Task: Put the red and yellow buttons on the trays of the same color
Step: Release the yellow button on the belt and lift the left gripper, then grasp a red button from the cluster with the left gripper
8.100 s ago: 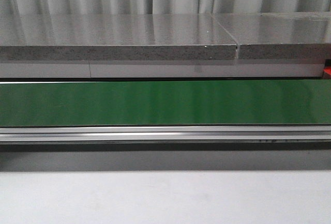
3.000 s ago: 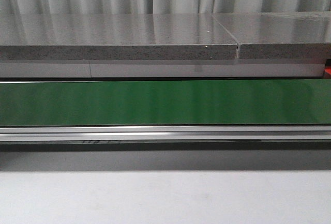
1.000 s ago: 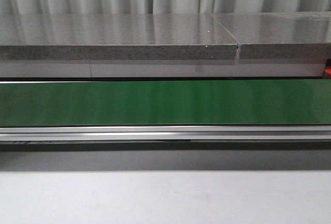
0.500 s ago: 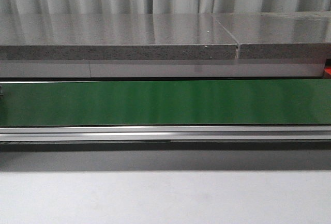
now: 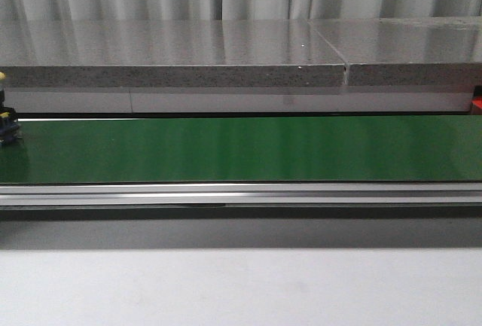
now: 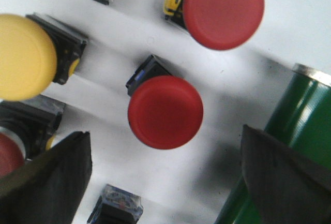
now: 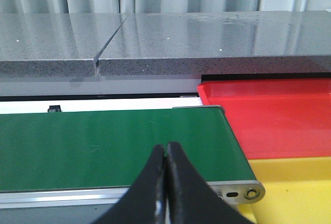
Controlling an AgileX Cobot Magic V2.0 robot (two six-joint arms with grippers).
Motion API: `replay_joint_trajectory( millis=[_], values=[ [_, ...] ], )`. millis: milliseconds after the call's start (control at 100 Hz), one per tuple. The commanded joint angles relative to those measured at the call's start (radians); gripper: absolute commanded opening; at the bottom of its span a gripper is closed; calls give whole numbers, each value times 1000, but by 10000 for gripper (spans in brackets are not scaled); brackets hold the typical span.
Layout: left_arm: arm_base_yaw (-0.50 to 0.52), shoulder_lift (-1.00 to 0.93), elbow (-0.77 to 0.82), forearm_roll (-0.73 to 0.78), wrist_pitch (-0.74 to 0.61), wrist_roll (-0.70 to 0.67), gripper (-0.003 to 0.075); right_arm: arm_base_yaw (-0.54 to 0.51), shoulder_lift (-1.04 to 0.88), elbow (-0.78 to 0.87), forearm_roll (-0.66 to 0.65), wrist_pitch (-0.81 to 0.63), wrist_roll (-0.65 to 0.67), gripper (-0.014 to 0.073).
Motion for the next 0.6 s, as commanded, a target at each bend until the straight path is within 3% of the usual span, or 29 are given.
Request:
replay_joint_trajectory(
  millis=[0, 340, 590],
  values=[
    [4, -29, -22, -9, -41, -13, 566, -2, -10, -16, 1, -78, -6, -66],
    [4, -4, -22, -9, -113, -13, 558, -2, -10, -16, 1, -78, -6, -66],
    [4, 6, -22, -11, -88, -13, 365, -2, -10, -16, 1, -78, -6, -66]
  ],
)
